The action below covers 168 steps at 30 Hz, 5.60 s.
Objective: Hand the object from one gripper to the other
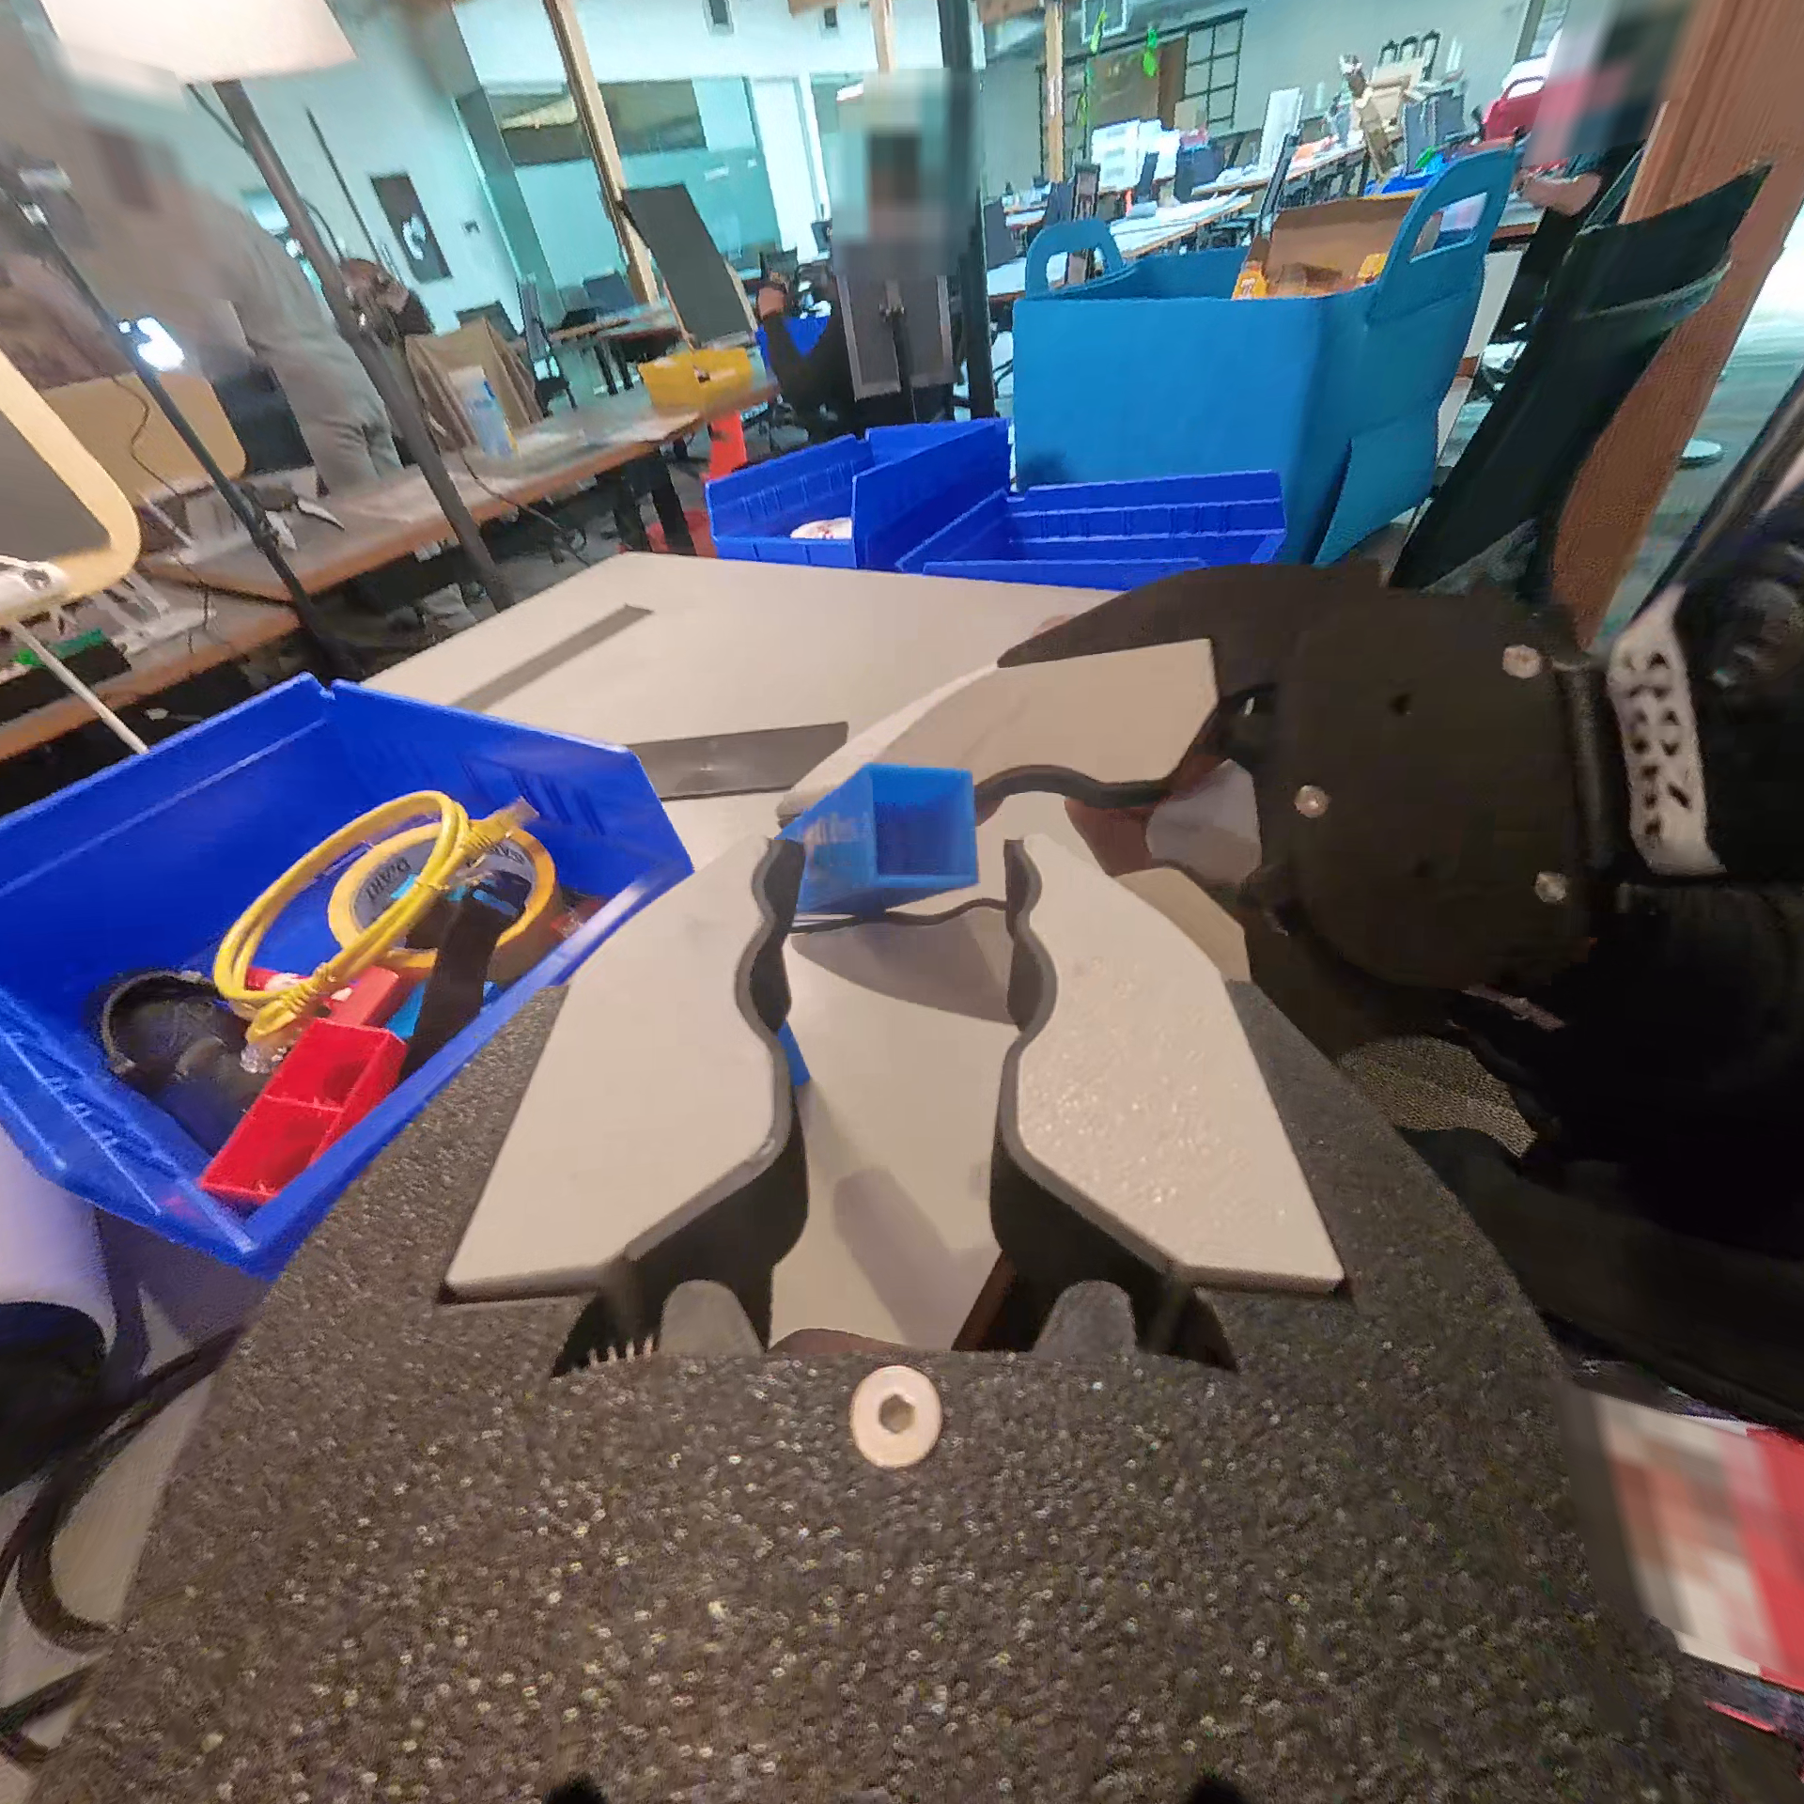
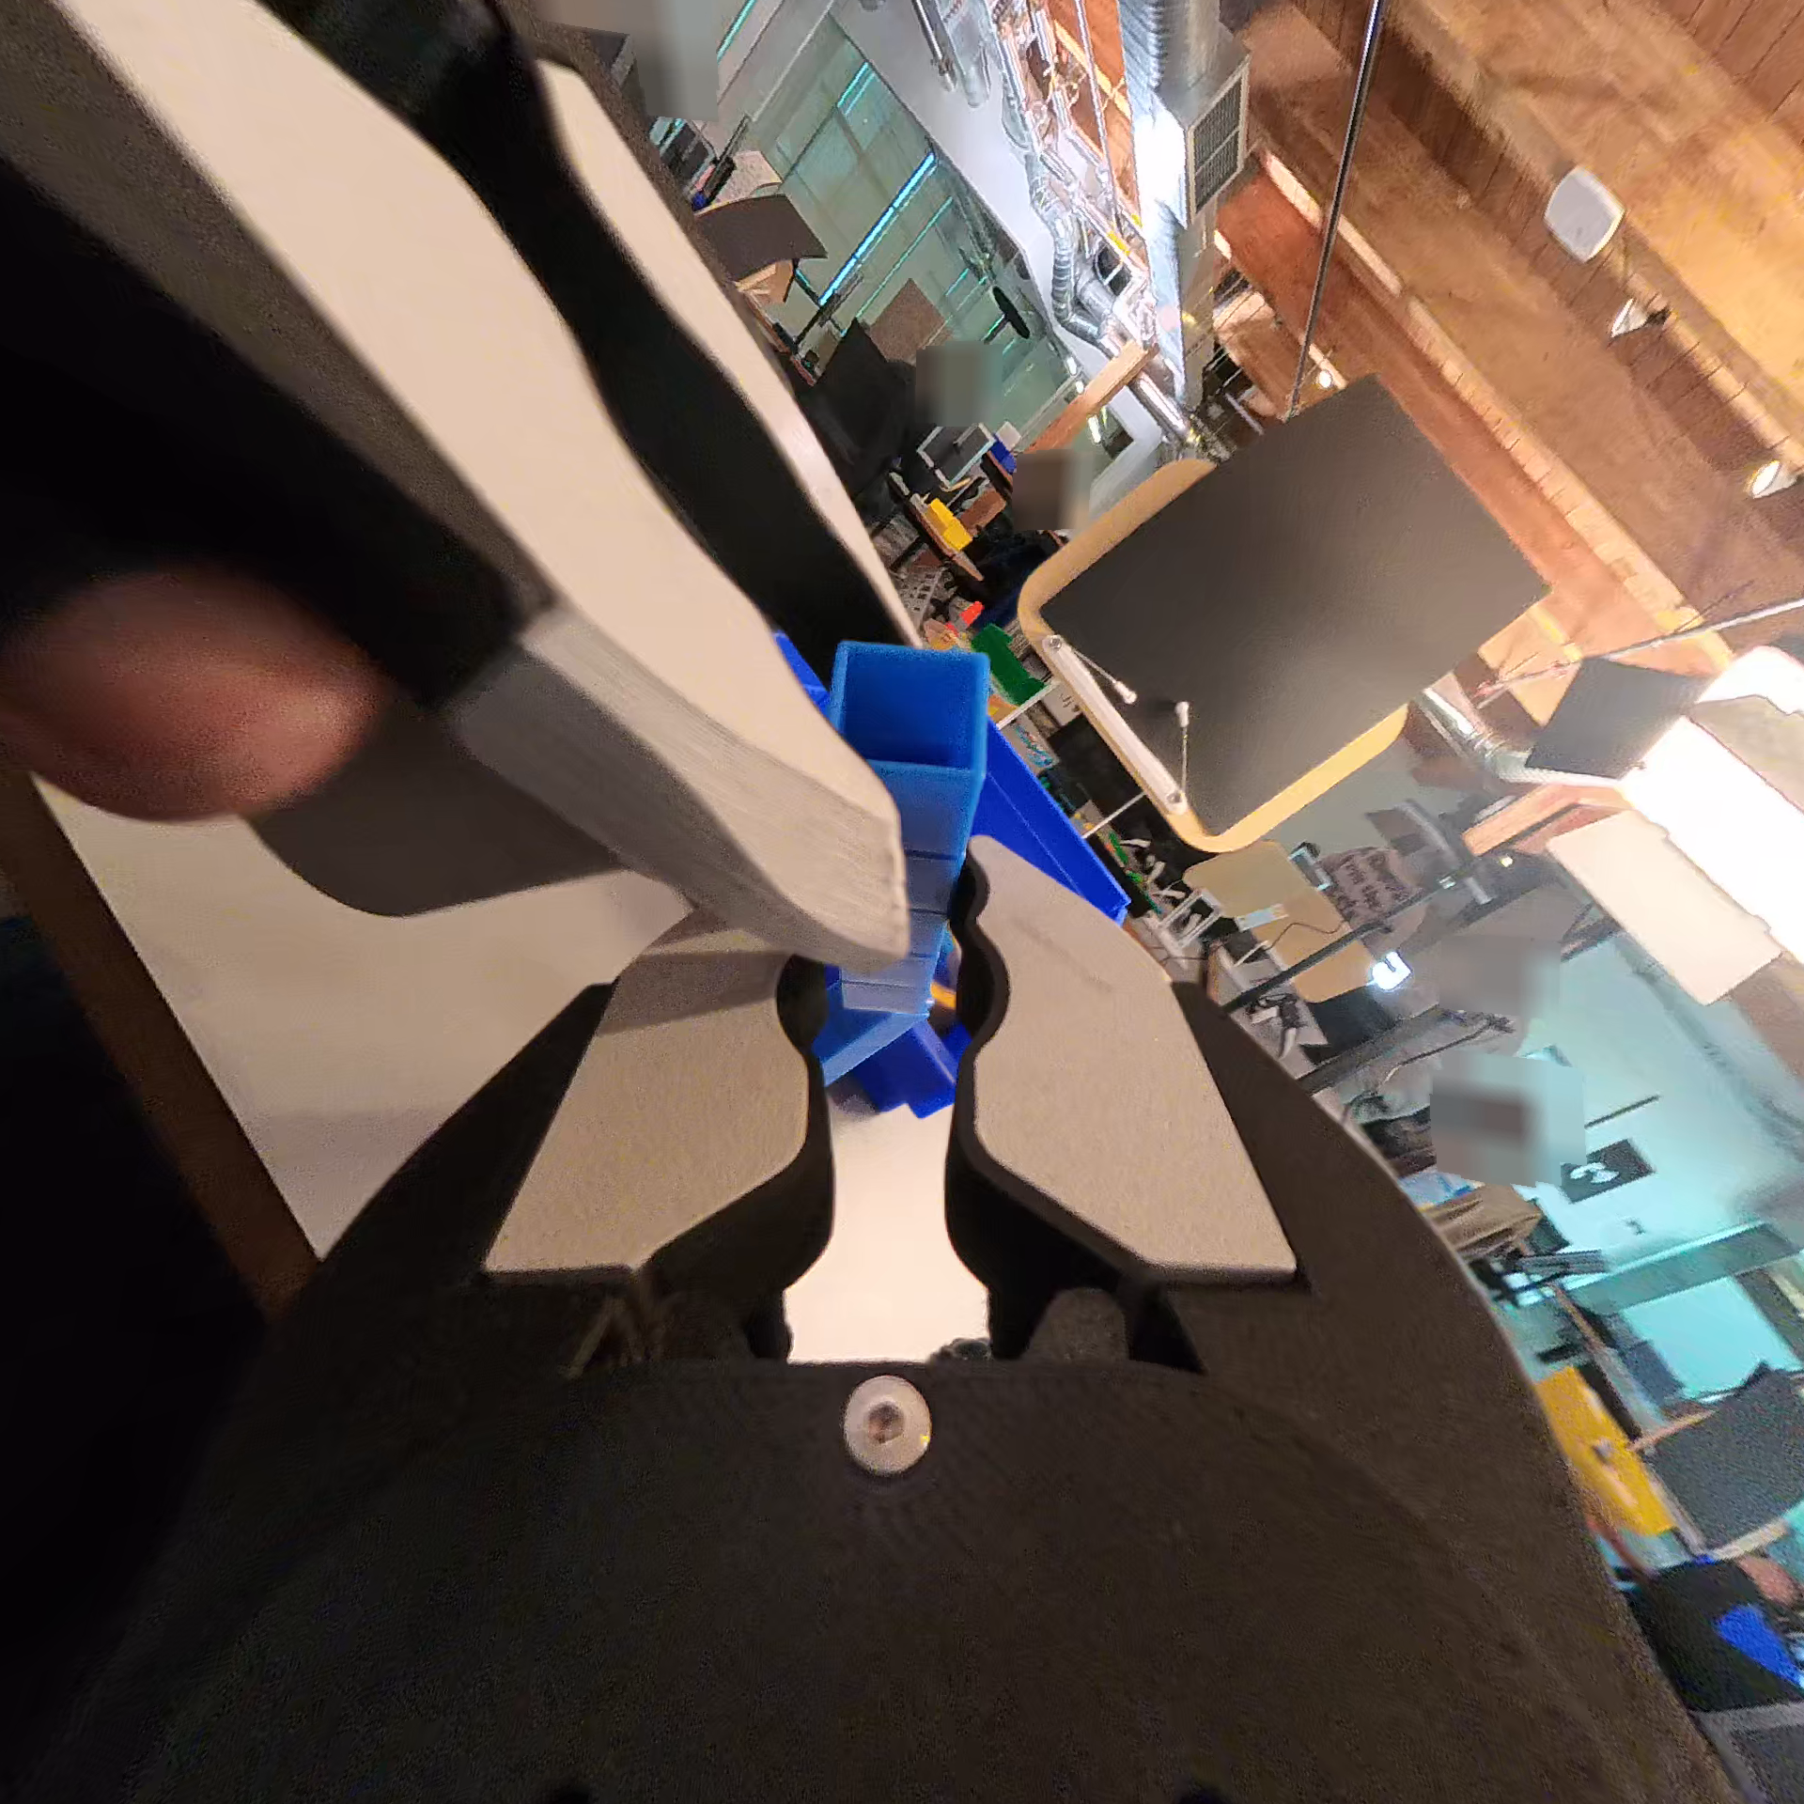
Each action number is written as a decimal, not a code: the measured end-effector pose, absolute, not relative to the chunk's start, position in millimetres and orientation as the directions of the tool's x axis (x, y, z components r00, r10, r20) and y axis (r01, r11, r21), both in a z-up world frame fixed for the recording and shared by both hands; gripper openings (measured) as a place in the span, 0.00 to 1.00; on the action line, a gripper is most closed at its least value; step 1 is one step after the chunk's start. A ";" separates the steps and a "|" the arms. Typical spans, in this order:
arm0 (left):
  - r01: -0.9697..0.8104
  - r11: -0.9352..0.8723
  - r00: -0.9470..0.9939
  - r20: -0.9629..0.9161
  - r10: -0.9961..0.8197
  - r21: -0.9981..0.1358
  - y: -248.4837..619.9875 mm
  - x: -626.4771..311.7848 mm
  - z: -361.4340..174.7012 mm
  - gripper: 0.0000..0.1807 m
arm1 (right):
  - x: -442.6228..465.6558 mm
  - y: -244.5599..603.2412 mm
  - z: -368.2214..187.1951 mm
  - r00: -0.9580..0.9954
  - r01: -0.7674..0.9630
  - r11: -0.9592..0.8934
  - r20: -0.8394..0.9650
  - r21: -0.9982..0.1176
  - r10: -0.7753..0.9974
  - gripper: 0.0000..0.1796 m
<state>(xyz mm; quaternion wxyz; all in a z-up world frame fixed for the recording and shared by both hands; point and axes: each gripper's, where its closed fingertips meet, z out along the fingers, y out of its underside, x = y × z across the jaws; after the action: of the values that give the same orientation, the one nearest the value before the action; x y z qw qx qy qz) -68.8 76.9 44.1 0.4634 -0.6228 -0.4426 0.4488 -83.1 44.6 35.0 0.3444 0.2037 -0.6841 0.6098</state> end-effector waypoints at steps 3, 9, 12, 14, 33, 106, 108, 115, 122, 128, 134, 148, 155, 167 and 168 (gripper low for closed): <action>0.157 -0.190 0.158 -0.165 0.973 -0.969 70.7 -72.2 39.1 0.17 | -80.0 43.3 34.0 -0.631 -0.740 0.178 0.761 -0.649 0.151 0.12; -0.019 -0.022 0.208 -0.026 0.978 -1.000 48.9 -60.5 65.4 0.13 | -69.5 59.3 60.6 -0.729 -0.684 -0.089 0.679 -0.724 0.087 0.19; -0.061 0.259 0.413 0.212 0.886 -0.964 45.0 -47.6 78.3 0.12 | -67.2 75.2 73.4 -0.750 -0.647 -0.248 0.660 -0.721 0.039 0.23; -0.031 0.419 0.557 0.333 0.761 -0.907 46.1 -38.5 84.2 0.12 | -65.3 83.2 75.8 -0.749 -0.631 -0.315 0.663 -0.709 0.008 0.23; -0.028 0.138 0.483 0.108 0.869 -0.990 43.2 -51.9 51.4 0.31 | -66.0 83.3 50.0 -0.730 -0.634 -0.164 0.655 -0.756 -0.197 0.12; 0.264 0.099 0.443 0.212 0.871 -0.960 39.3 -85.9 -30.5 0.20 | -146.2 56.4 -16.9 -0.967 -0.216 0.329 0.155 -0.919 -0.201 0.21; 0.259 0.106 0.438 0.214 0.873 -0.960 37.4 -86.3 -29.7 0.20 | -148.8 52.2 -2.2 -0.964 -0.238 0.305 0.184 -0.922 -0.194 0.22; 0.238 0.076 0.412 0.171 0.895 -0.968 32.4 -86.2 -28.0 0.20 | -140.7 27.4 7.2 -0.916 -0.356 0.480 0.197 -0.802 -0.349 0.19; 0.232 0.046 0.406 0.139 0.903 -0.972 26.4 -81.7 -26.6 0.20 | -145.7 12.7 -14.1 -0.881 -0.470 0.663 0.262 -0.582 -0.395 0.24; 0.220 0.042 0.403 0.130 0.906 -0.975 21.2 -77.0 -23.2 0.21 | -150.4 4.2 -34.5 -0.874 -0.485 0.725 0.233 -0.489 -0.426 0.18; 0.215 0.044 0.393 0.128 0.911 -0.976 16.5 -75.1 -21.8 0.21 | -144.0 0.8 -40.1 -0.850 -0.524 0.718 0.224 -0.458 -0.478 0.12; 0.231 0.049 0.389 0.138 0.911 -0.972 19.3 -80.7 -25.6 0.21 | -134.7 -0.8 -32.6 -0.843 -0.523 0.675 0.199 -0.521 -0.500 0.12; 0.195 0.054 0.372 0.124 0.920 -0.979 14.5 -81.5 -20.8 0.24 | -113.9 7.0 -12.9 -0.803 -0.568 0.604 0.215 -0.559 -0.556 0.12; 0.082 -0.041 0.538 0.009 0.843 -0.996 53.8 -74.0 -12.1 0.17 | -56.4 37.4 11.6 -0.630 -0.644 0.382 0.176 -0.663 -0.756 0.12; 0.063 -0.019 0.542 0.018 0.840 -0.998 54.2 -73.4 -7.2 0.15 | -56.6 37.7 11.6 -0.635 -0.634 0.378 0.176 -0.674 -0.752 0.12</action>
<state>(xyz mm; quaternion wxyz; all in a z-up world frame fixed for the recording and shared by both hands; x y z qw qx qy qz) -73.4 54.2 -7.2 0.6042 -0.6370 -0.3544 0.3219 -56.6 37.7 11.6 -0.0800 0.4195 -0.8263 0.3672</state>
